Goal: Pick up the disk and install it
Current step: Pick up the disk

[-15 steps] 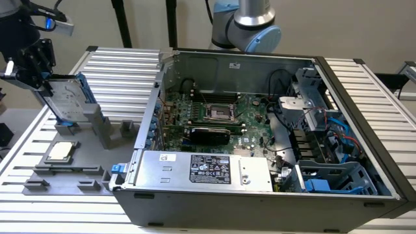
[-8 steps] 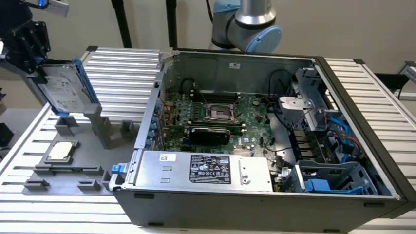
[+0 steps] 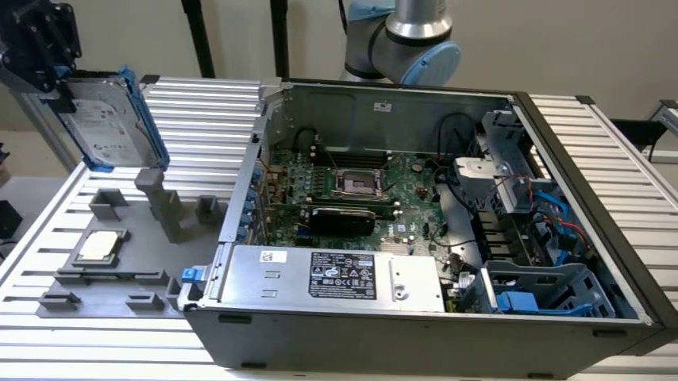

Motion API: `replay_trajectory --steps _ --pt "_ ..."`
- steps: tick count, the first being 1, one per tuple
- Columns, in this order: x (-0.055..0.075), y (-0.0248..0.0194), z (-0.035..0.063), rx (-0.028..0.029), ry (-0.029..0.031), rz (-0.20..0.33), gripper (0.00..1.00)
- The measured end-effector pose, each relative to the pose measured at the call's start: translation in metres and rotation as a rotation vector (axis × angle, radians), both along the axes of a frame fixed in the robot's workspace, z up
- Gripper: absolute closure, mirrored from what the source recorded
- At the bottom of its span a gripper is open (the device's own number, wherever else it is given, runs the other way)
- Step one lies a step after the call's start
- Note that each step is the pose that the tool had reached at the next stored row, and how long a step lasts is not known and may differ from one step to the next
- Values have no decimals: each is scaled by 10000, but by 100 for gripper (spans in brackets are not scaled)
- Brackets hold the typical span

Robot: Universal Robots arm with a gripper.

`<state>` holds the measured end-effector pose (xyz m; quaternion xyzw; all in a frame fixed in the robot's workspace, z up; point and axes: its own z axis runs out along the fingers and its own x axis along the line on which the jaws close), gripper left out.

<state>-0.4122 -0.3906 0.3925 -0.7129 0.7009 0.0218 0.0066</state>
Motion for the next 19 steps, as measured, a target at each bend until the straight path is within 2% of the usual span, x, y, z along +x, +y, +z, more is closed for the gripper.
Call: replay_trajectory --steps 10,19 --pt "425 -1 454 37 35 13 67" --pt "835 -4 834 77 113 12 67"
